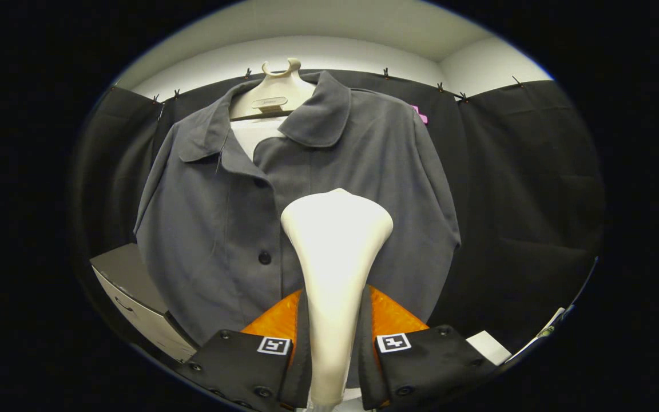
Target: Iron the clothes twice with a garment steamer, once on the left side and once on the right side.
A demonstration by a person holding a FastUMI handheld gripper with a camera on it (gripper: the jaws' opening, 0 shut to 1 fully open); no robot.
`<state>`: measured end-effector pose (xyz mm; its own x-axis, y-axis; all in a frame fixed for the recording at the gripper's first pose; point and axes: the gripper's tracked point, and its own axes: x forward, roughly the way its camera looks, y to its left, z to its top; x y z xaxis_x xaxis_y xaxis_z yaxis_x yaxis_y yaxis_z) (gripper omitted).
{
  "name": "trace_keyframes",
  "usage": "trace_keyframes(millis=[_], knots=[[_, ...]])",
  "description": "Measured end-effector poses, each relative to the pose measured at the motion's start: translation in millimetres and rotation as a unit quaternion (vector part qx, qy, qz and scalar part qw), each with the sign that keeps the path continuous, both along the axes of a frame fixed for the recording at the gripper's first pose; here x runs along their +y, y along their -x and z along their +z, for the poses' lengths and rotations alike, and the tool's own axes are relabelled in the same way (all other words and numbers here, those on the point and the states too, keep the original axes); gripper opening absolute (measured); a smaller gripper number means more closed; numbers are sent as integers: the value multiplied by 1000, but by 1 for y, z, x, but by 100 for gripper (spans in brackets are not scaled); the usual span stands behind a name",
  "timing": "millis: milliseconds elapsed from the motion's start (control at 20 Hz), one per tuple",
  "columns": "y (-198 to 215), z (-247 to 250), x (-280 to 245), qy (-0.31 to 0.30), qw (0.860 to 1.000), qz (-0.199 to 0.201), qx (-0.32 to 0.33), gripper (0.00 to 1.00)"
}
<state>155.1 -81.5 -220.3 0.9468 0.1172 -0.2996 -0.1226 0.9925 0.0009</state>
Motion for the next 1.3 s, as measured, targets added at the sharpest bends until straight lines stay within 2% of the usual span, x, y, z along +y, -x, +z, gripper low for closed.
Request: trace_keyframes(millis=[1300], knots=[[69, -158, -26, 4, 992, -14, 125, 41]])
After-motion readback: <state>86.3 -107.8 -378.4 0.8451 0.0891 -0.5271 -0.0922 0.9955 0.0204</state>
